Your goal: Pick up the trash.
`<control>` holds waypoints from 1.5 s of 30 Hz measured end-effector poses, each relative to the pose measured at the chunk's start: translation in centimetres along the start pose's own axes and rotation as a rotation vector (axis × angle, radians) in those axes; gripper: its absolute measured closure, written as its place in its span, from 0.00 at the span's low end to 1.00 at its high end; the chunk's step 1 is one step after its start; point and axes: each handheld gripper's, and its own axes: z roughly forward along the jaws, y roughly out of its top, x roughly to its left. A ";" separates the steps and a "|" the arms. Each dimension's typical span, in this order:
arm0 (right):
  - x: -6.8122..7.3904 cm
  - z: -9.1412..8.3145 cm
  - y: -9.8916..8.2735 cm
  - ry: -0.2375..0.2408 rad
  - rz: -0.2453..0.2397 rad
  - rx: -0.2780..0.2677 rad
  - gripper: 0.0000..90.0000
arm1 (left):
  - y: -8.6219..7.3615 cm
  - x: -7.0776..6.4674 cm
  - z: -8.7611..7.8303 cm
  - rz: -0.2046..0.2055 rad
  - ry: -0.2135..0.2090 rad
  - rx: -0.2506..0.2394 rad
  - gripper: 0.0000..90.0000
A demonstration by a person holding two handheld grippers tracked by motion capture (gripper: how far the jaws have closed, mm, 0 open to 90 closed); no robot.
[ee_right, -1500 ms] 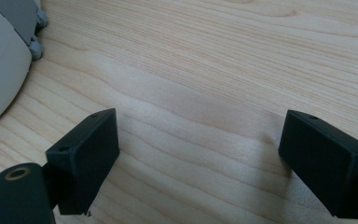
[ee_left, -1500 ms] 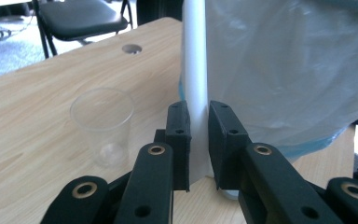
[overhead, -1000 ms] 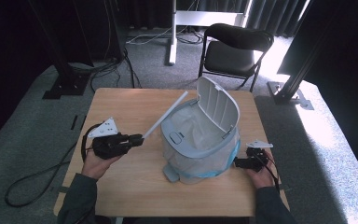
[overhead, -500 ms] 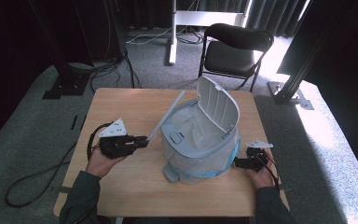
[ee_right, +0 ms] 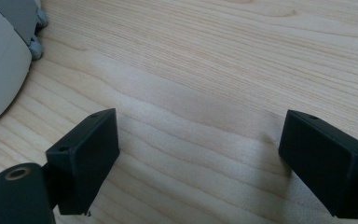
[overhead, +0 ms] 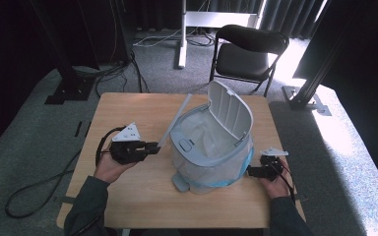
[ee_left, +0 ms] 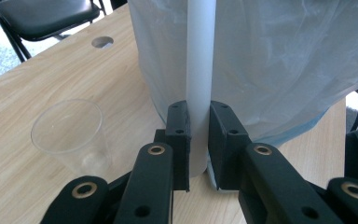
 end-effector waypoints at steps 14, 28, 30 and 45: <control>0.0 0.0 0.0 0.000 0.000 0.000 0.12 | 1.6 0.1 -2.1 0.010 0.002 -0.088 0.88; 0.0 0.0 0.0 0.000 0.000 0.000 0.12 | 3.6 -0.1 -1.9 0.042 0.008 -0.084 0.88; 0.0 0.0 0.0 0.000 0.000 0.000 0.12 | 3.8 0.1 -1.9 0.040 0.013 -0.078 0.88; 0.0 0.0 0.0 0.000 0.000 0.000 0.12 | 6.3 0.2 -1.9 0.062 0.029 -0.081 0.88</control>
